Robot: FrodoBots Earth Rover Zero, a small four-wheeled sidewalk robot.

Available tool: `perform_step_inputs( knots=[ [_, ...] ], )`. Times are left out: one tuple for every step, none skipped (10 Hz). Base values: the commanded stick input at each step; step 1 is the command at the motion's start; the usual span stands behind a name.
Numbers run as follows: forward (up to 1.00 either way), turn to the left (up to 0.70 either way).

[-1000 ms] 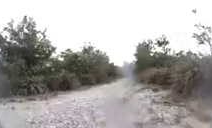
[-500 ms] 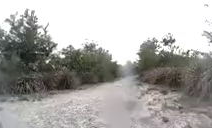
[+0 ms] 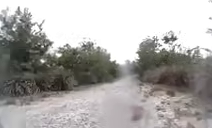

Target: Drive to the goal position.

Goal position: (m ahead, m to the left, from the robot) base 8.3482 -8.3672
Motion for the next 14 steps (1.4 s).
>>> perform_step_inputs(
  knots=[
    [0.60,0.00],
    [0.60,0.00],
    [0.60,0.00],
    [0.60,0.00],
    [0.60,0.00],
    [0.60,0.00],
    [0.60,0.00],
    [0.60,0.00],
    [0.60,0.00],
    [0.60,0.00],
    [0.60,0.00],
    [0.60,0.00],
    [0.60,0.00],
    [0.60,0.00]
  ],
)
